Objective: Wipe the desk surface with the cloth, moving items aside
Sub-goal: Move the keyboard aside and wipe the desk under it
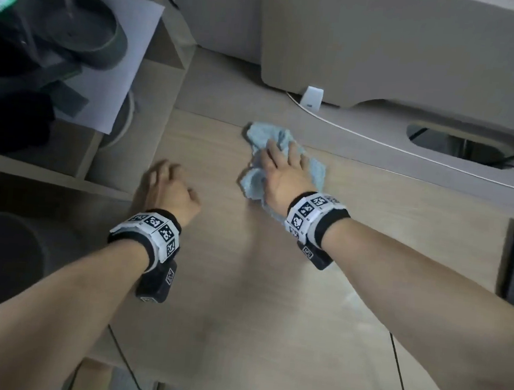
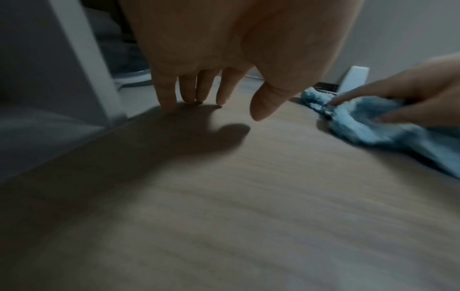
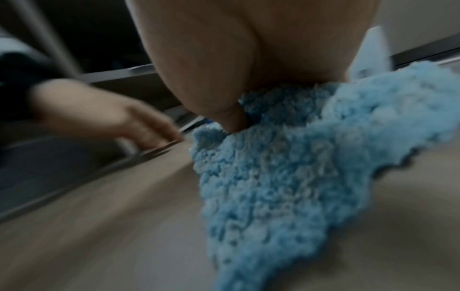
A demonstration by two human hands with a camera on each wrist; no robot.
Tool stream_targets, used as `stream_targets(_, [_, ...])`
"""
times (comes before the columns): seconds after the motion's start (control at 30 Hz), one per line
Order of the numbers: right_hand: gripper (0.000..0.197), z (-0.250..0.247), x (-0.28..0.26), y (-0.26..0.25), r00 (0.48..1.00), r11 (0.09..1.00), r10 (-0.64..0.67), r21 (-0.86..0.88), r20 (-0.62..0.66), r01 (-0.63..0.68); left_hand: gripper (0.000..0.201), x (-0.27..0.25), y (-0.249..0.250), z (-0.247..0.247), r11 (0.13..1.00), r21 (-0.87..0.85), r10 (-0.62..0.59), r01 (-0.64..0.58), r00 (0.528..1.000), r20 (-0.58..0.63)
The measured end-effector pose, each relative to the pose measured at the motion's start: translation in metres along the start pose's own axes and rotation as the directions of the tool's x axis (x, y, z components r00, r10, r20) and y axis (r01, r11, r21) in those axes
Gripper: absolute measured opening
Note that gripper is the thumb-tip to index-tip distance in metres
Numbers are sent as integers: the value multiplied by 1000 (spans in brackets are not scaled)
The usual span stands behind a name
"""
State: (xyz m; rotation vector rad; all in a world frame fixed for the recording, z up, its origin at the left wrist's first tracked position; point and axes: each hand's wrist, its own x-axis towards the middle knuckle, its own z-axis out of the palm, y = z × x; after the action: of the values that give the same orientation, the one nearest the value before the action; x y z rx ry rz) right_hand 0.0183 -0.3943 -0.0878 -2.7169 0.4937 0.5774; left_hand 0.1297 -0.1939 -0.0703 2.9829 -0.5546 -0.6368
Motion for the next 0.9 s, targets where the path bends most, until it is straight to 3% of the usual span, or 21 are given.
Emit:
stream_targets(0.07, [81, 18, -19, -17, 989, 987, -149, -54, 18, 150, 58, 2, -10, 0, 1000, 12, -18, 18, 1000, -2])
stream_targets(0.13, [84, 21, -30, -2, 982, 980, -184, -72, 51, 187, 59, 1, -13, -2, 1000, -4, -14, 14, 1000, 0])
stream_targets(0.3, [84, -7, 5, 34, 999, 999, -22, -34, -38, 21, 62, -1, -16, -10, 1000, -21, 14, -13, 1000, 21])
stream_targets(0.43, [87, -28, 59, -10, 990, 990, 140, 28, -16, -139, 64, -2, -12, -10, 999, -40, 6, -6, 1000, 6])
stream_targets(0.53, [74, -12, 49, -34, 997, 997, -73, -31, 17, 73, 63, 0, -13, -9, 998, -56, -18, 19, 1000, 8])
stream_targets(0.6, [75, -5, 35, -24, 985, 984, -168, -60, 40, 170, 63, 3, -17, -8, 997, -72, -8, 8, 1000, 9])
stream_targets(0.73, [82, -25, 68, -14, 994, 992, -111, -68, -13, 110, 62, 2, -22, -7, 998, -61, 24, -26, 999, -21])
stream_targets(0.9, [82, -59, 150, -61, 996, 990, -90, -109, 20, 92, 67, 0, -25, 0, 997, -73, 28, -31, 999, -43])
